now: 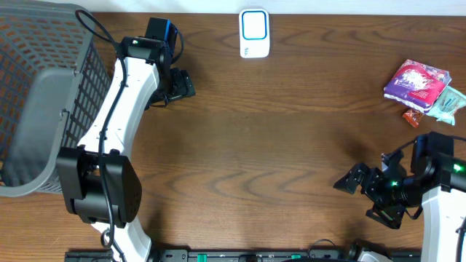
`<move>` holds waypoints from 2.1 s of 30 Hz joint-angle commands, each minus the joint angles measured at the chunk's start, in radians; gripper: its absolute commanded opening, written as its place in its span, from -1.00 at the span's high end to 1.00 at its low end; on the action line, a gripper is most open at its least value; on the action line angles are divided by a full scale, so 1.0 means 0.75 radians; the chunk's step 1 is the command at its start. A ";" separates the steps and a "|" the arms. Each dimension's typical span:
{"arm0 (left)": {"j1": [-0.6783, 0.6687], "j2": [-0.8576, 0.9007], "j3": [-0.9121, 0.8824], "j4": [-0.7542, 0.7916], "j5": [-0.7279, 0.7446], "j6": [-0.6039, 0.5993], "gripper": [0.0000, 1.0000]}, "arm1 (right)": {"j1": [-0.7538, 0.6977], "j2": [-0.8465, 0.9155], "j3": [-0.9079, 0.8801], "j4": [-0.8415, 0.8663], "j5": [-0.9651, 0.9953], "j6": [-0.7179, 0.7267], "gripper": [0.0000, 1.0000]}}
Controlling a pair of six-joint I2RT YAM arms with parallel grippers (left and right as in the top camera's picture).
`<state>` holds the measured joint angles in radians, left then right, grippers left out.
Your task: Scan the item barcode
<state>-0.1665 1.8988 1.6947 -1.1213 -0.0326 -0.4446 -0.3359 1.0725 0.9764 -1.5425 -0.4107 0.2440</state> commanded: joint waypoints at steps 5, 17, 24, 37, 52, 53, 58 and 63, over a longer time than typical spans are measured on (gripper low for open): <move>0.006 -0.015 -0.002 -0.005 -0.017 0.008 -0.96 | 0.052 -0.082 -0.005 0.093 0.002 -0.033 -0.99; 0.006 -0.015 -0.002 -0.005 -0.018 0.008 -0.96 | 0.721 -0.375 -0.052 0.868 0.109 -0.238 -0.99; 0.006 -0.015 -0.002 -0.005 -0.017 0.008 -0.96 | 0.807 -0.421 -0.052 0.945 0.157 -0.238 -0.99; 0.006 -0.015 -0.002 -0.005 -0.017 0.008 -0.95 | 0.807 -0.422 -0.052 0.934 0.237 -0.226 -0.98; 0.006 -0.015 -0.002 -0.005 -0.017 0.008 -0.96 | 0.807 -0.482 -0.052 0.939 0.375 -0.182 -0.99; 0.006 -0.015 -0.002 -0.005 -0.017 0.008 -0.95 | 0.807 -0.497 -0.052 0.938 0.392 -0.182 -0.98; 0.006 -0.015 -0.002 -0.005 -0.017 0.008 -0.96 | 0.807 -0.583 -0.052 0.898 0.466 -0.181 -0.99; 0.006 -0.015 -0.002 -0.005 -0.018 0.008 -0.96 | 0.802 -0.654 -0.062 0.888 0.466 -0.182 -0.99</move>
<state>-0.1661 1.8988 1.6947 -1.1210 -0.0326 -0.4446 0.2615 0.6048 0.9447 -0.8745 -0.0864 0.0982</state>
